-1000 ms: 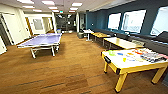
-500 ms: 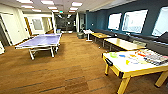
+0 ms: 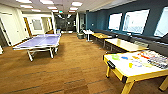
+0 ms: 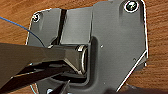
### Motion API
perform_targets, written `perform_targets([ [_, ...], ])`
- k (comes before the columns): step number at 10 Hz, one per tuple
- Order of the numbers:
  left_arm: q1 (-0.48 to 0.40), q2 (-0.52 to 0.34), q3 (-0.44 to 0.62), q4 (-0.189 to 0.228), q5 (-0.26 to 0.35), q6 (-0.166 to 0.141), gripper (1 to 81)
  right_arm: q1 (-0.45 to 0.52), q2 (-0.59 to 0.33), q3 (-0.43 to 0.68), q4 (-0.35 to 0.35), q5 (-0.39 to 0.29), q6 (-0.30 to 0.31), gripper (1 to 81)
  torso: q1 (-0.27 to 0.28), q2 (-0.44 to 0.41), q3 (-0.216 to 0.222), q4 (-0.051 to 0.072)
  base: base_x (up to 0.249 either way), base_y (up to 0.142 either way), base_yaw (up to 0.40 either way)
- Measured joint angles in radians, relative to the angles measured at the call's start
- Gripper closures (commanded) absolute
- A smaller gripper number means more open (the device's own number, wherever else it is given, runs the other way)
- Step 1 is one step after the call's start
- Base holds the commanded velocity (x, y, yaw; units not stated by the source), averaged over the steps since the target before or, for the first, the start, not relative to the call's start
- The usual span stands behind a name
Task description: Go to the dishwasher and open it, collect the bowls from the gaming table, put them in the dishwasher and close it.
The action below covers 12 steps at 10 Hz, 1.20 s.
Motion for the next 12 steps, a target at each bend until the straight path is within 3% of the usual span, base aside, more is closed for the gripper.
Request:
perform_targets([
  [5, -0.007, 0.000, 0.000, 0.000, -0.001, 0.000, 1.0, 0.007, 0.000, 0.000, 0.000, 0.003, 0.000, 1.0, 0.001, 0.001, 0.000, 0.000, 0.151, 0.000, 0.000],
  [12, 0.000, -0.001, 0.000, 0.000, 0.006, 0.000, 1.0, 0.005, 0.000, -0.005, 0.000, -0.001, 0.000, 1.0, 0.000, 0.001, 0.000, 0.000, 0.000, 0.000, 0.000],
])
